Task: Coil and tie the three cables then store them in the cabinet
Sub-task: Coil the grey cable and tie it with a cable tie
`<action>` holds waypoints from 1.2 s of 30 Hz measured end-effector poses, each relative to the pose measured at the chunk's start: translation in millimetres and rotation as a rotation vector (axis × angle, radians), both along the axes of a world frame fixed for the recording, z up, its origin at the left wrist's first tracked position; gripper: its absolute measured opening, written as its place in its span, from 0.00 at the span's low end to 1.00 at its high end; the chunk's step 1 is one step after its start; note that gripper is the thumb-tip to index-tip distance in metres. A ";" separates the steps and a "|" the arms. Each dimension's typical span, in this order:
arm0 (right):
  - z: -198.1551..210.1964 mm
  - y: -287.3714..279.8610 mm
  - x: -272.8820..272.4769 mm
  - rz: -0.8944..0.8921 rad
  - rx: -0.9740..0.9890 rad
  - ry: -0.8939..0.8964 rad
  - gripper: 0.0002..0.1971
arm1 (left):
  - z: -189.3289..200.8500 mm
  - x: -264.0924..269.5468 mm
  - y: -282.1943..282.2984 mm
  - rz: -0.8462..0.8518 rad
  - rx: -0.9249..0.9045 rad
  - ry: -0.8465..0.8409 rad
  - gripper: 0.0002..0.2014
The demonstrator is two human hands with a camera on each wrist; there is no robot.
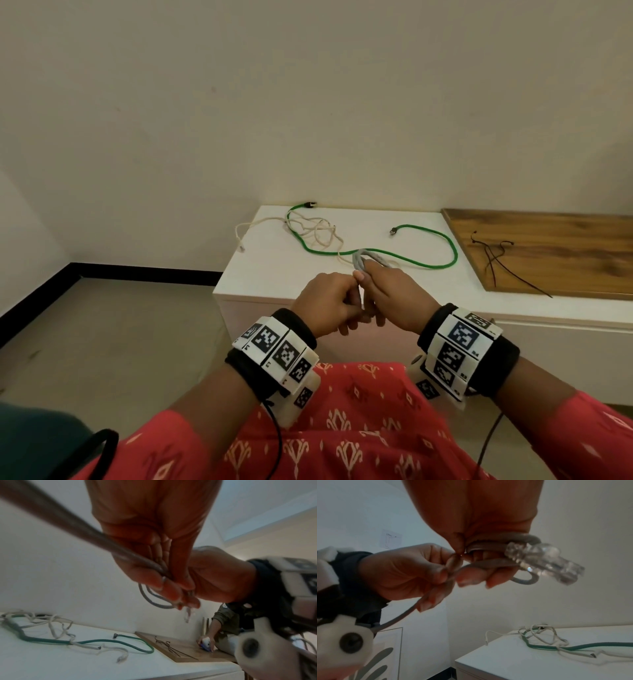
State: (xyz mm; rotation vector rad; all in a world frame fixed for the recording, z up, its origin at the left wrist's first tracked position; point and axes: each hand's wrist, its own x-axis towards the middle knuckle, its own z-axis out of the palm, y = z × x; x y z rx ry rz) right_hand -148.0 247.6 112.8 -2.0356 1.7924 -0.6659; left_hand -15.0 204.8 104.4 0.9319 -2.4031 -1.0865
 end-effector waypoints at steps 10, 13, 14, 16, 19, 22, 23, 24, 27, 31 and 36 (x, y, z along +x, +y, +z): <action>-6.9 2.5 -1.9 0.182 0.208 0.199 0.14 | 48.2 40.3 -41.8 0.350 0.369 0.696 0.06; -10.5 1.2 -5.9 0.151 0.269 0.236 0.18 | 57.0 63.7 -55.7 0.413 0.386 0.803 0.08; -11.0 -0.1 -8.5 0.130 0.268 0.237 0.19 | 58.2 70.6 -58.4 0.410 0.353 0.768 0.08; -11.6 -2.8 -15.3 0.073 0.252 0.199 0.20 | 55.1 80.5 -60.5 0.379 0.256 0.621 0.08; -12.4 -6.8 -23.9 -0.008 0.262 0.041 0.21 | 38.4 80.6 -55.1 0.266 0.036 0.321 0.03; -11.7 -8.0 -23.8 -0.053 0.320 -0.229 0.22 | 17.1 68.5 -46.9 0.083 -0.178 0.060 0.10; -10.0 -7.3 -22.1 -0.063 0.338 -0.345 0.22 | 11.5 63.0 -44.1 0.039 -0.193 0.010 0.14; -7.9 -6.3 -20.7 -0.068 0.351 -0.454 0.22 | 6.2 57.4 -41.9 0.013 -0.201 -0.026 0.16; 1.1 -3.3 -18.3 -0.049 0.413 -0.713 0.22 | -4.1 43.3 -38.7 0.022 -0.241 -0.040 0.13; 6.2 -3.1 -17.8 0.023 0.520 -0.940 0.22 | -5.0 36.4 -39.3 0.069 -0.194 0.091 0.10; 9.6 -1.0 -17.3 0.099 0.535 -1.187 0.22 | -5.4 26.6 -33.2 0.063 0.012 0.230 0.11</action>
